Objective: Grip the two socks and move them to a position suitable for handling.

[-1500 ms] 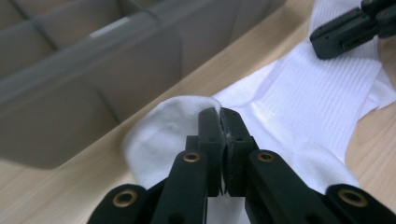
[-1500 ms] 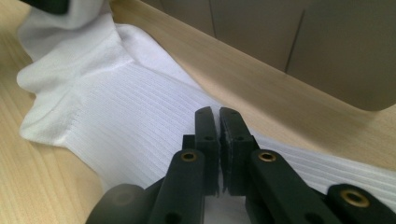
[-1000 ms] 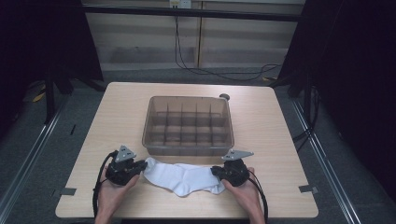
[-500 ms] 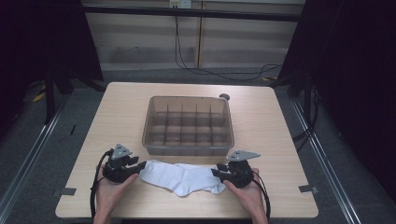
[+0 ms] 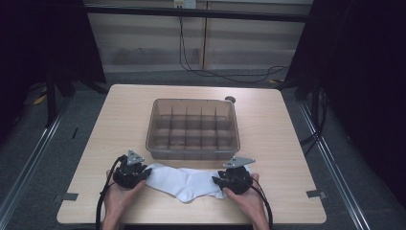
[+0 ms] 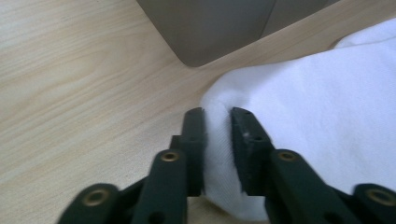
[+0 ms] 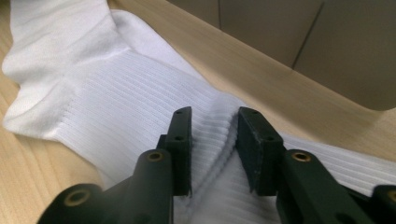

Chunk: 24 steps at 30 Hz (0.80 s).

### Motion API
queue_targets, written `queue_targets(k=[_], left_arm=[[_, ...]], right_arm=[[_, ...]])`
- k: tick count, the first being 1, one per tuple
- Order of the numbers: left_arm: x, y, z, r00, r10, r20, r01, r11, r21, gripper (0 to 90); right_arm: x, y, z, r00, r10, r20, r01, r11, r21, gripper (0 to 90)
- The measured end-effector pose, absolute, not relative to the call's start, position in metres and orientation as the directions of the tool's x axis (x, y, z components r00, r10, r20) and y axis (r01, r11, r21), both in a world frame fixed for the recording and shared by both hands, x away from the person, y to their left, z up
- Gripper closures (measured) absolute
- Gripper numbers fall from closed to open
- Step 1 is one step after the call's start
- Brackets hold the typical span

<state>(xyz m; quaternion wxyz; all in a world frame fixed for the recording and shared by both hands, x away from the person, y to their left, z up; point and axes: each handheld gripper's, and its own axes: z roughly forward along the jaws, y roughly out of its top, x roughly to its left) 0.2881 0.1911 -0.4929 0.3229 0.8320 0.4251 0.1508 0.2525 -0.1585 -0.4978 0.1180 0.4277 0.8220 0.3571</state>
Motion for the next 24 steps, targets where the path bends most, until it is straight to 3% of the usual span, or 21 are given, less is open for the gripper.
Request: queue_targets(k=[3, 10, 16, 24], left_arm=[[0.289, 0.194, -0.493, 0.595, 0.803, -0.033, 0.615, -0.428, 0.662, 86.5], [0.288, 0.201, -0.491, 0.576, 0.818, -0.015, 0.627, -0.43, 0.65, 86.9], [0.285, 0.204, -0.487, 0.574, 0.818, -0.045, 0.633, -0.407, 0.658, 87.0], [0.278, 0.207, -0.477, 0.571, 0.818, -0.069, 0.63, -0.383, 0.675, 87.1]], right_arm=[[0.25, -0.152, -0.497, -0.618, 0.781, 0.091, 0.606, 0.399, 0.688, 80.5], [0.251, -0.141, -0.497, -0.626, 0.774, 0.097, 0.603, 0.401, 0.69, 82.3], [0.254, -0.143, -0.497, -0.615, 0.761, 0.204, 0.635, 0.325, 0.701, 83.1], [0.252, -0.152, -0.483, -0.602, 0.766, 0.226, 0.626, 0.277, 0.729, 83.2]])
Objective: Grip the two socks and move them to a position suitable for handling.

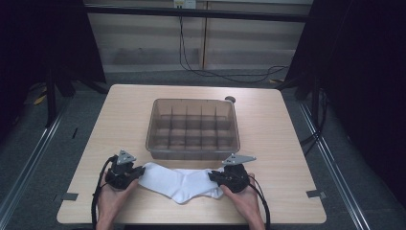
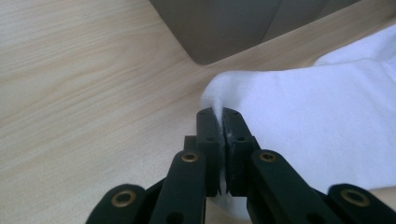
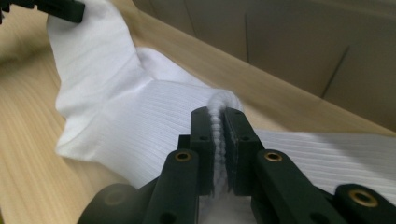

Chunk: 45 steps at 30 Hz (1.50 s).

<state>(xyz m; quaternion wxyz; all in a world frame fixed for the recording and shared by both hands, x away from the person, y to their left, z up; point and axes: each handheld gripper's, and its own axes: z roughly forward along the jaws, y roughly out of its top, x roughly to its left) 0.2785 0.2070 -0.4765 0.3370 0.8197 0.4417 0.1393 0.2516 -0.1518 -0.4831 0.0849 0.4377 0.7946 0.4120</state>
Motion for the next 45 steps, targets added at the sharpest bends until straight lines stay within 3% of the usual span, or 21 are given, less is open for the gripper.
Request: queue_targets(k=[14, 16, 22, 31, 45], left_arm=[[0.278, 0.205, -0.465, 0.583, 0.81, -0.064, 0.603, -0.378, 0.703, 87.0], [0.278, 0.206, -0.464, 0.579, 0.812, -0.068, 0.603, -0.372, 0.706, 87.0], [0.277, 0.207, -0.464, 0.578, 0.813, -0.071, 0.605, -0.368, 0.706, 87.0], [0.274, 0.209, -0.461, 0.569, 0.809, -0.148, 0.621, -0.305, 0.722, 87.0], [0.271, 0.179, -0.455, 0.638, 0.755, -0.152, 0.591, -0.353, 0.725, 87.0]], right_arm=[[0.249, -0.153, -0.482, -0.604, 0.774, 0.193, 0.614, 0.297, 0.732, 81.0], [0.248, -0.152, -0.481, -0.612, 0.767, 0.19, 0.605, 0.3, 0.737, 77.1], [0.248, -0.154, -0.478, -0.607, 0.768, 0.202, 0.608, 0.286, 0.74, 83.4], [0.242, -0.169, -0.466, -0.596, 0.77, 0.228, 0.599, 0.238, 0.765, 84.1], [0.241, -0.205, -0.45, -0.54, 0.807, 0.24, 0.619, 0.188, 0.763, 84.1]])
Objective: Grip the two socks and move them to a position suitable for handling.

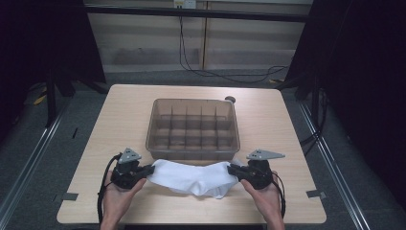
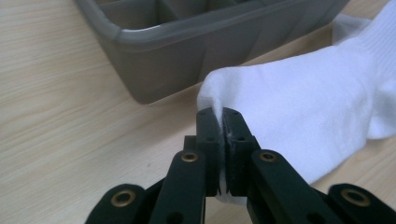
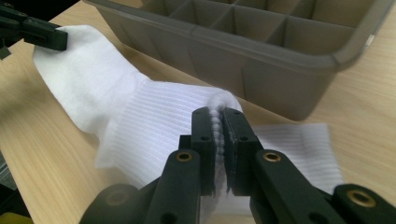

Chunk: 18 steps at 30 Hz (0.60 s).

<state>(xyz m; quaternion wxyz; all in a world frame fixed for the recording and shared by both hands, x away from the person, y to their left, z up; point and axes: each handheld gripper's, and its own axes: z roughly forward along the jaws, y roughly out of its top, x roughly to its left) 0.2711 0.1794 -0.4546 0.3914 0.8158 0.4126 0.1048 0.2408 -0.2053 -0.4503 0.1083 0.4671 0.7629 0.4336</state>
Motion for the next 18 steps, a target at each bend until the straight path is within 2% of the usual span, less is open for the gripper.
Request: queue_targets(k=[18], left_arm=[[0.268, 0.135, -0.455, 0.723, 0.679, -0.128, 0.542, -0.443, 0.714, 87.0]], right_arm=[[0.236, -0.243, -0.448, -0.433, 0.88, 0.197, 0.657, 0.158, 0.737, 83.9]])
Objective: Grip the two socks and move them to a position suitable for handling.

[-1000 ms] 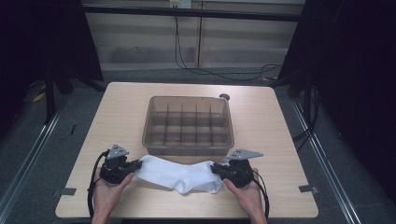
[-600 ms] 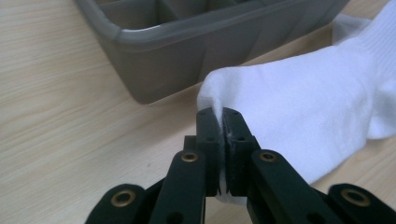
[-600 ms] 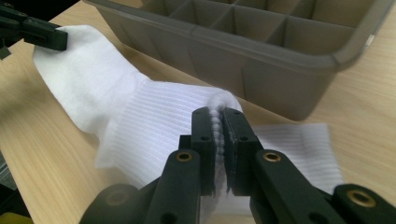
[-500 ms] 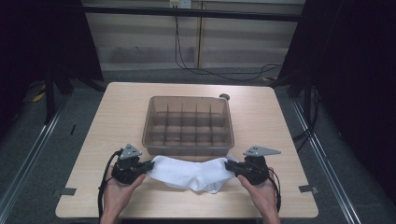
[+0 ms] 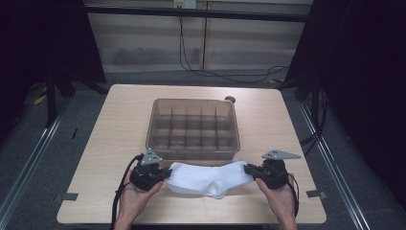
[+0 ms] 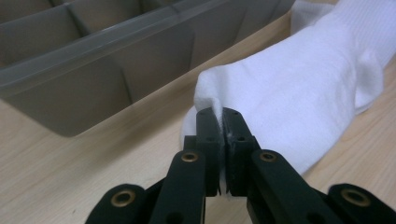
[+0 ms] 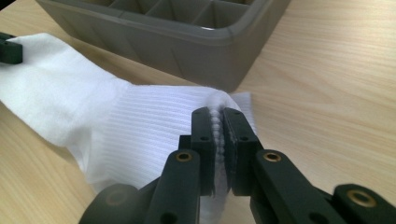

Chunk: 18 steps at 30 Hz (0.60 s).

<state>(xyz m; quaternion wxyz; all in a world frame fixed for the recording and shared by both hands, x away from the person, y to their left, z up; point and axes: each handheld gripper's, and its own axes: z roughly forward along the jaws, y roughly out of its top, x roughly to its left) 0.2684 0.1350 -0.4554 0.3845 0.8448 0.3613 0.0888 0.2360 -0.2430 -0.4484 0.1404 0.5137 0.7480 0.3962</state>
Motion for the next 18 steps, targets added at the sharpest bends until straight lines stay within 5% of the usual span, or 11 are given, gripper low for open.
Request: queue_targets(k=[18], left_arm=[[0.278, 0.127, -0.472, 0.73, 0.669, -0.137, 0.56, -0.471, 0.682, 86.5]], right_arm=[[0.272, -0.245, -0.472, -0.464, 0.868, 0.177, 0.677, 0.219, 0.703, 81.3]])
